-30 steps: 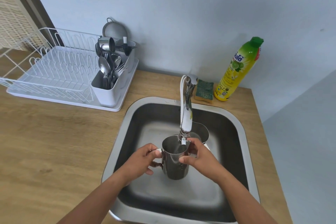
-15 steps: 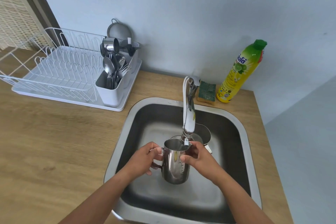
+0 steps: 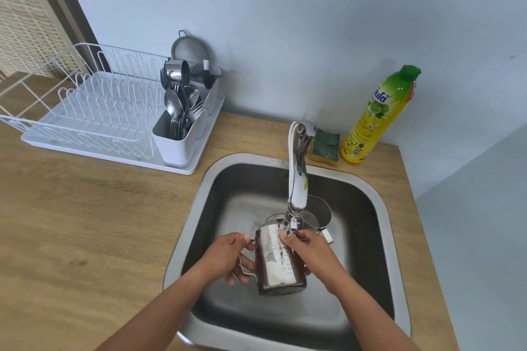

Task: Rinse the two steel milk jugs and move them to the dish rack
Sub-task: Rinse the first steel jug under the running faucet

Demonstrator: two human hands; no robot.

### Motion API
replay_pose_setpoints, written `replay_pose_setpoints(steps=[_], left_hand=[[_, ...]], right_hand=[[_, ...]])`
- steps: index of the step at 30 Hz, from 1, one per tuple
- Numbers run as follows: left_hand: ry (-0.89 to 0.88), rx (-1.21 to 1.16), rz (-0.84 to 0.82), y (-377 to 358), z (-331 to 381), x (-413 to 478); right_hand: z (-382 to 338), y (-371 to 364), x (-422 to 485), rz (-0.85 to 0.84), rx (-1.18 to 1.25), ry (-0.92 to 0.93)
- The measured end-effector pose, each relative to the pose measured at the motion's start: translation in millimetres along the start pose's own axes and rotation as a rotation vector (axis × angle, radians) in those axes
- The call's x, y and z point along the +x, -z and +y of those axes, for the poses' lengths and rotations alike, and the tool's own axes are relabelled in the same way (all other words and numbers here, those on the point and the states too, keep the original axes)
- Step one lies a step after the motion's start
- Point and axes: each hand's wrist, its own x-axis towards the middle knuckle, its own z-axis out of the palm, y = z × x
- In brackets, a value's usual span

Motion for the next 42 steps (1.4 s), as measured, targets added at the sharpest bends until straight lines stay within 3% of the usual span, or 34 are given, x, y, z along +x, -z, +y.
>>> replay_pose_setpoints(steps=[8, 18, 23, 33, 42], left_hand=[[0.105, -0.073, -0.060, -2, -3, -1], [0.134, -0.101, -0.069, -2, -1, -3], [0.048, -0.122, -0.101, -1, 2, -6], [0.013, -0.133, -0.217, -1, 2, -3], [-0.112, -0.196, -0.175, -7, 2, 0]], right_hand=[[3, 2, 8, 0.018, -0.083, -0.106], [2, 2, 5, 0.027, -0.135, -0.096], [1, -1, -8, 0.007, -0.095, 0.070], [2, 6, -26, 0.081, -0.226, 0.187], [2, 11, -35, 0.181, -0.397, 0.408]])
